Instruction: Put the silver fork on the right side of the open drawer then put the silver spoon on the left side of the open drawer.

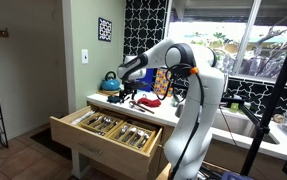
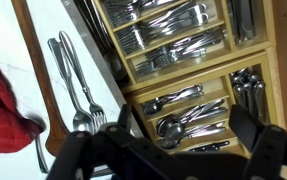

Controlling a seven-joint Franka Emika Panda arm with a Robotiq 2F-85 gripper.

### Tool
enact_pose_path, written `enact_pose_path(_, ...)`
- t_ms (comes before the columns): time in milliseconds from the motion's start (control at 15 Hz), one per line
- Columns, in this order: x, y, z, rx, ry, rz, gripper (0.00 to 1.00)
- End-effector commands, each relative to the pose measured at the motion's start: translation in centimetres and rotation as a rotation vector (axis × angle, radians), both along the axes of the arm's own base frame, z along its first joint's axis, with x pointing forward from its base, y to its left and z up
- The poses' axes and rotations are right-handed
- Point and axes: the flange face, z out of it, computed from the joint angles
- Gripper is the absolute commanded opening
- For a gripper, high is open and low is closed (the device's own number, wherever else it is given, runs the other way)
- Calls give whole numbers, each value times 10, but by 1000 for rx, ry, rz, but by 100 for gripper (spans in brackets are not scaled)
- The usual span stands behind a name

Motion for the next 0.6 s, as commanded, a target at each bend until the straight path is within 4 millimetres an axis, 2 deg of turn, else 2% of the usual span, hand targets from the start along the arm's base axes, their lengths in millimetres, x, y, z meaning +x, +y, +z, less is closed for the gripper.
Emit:
enact_pose_path(0, 21, -26, -16, 16, 54, 27, 100)
enact_pose_path(67, 25, -32, -20, 15, 52, 21, 100)
enact_pose_path(133, 15, -20, -13, 0, 27, 13, 100)
enact_pose_path(267, 22, -27, -19, -3, 36, 13, 100)
enact_pose_path(533, 27, -29, -20, -5, 36, 13, 100)
